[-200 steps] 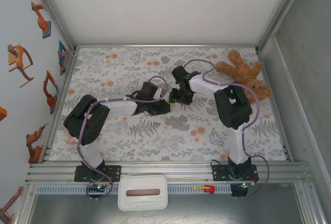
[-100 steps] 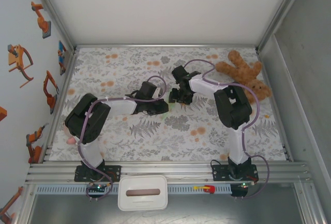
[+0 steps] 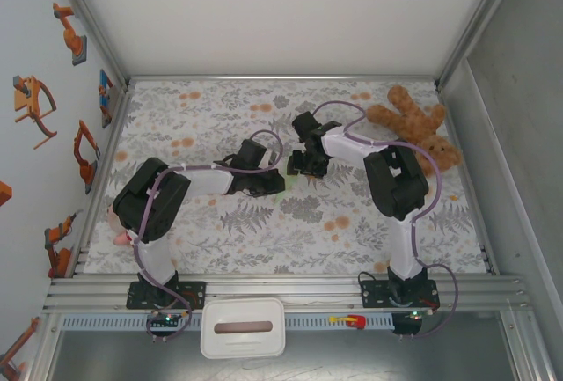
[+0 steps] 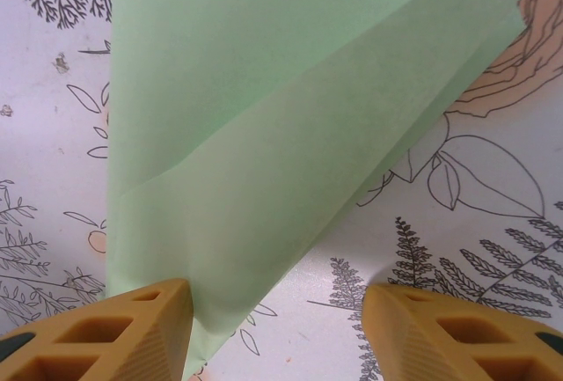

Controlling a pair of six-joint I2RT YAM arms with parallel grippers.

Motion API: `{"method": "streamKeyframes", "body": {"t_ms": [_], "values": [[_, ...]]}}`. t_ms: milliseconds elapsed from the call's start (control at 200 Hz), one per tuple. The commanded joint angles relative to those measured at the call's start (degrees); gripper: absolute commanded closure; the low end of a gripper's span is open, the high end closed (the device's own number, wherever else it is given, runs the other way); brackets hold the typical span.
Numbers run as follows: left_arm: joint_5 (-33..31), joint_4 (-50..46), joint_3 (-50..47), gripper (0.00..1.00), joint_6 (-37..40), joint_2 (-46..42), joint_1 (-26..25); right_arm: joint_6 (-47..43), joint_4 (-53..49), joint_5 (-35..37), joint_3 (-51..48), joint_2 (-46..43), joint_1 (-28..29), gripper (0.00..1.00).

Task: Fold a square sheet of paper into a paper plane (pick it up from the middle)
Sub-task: Fold the wing for the fifth time at the center of the table.

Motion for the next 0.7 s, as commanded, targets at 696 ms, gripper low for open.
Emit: {"method": "streamKeyframes", "body": {"t_ms": [696], "values": [[-2.07,-2.16,0.39,0.89,-1.26,2.41,0.57,-0.15,2.6,3.1,-4.91,13.57,-0.04,0.45]]}}
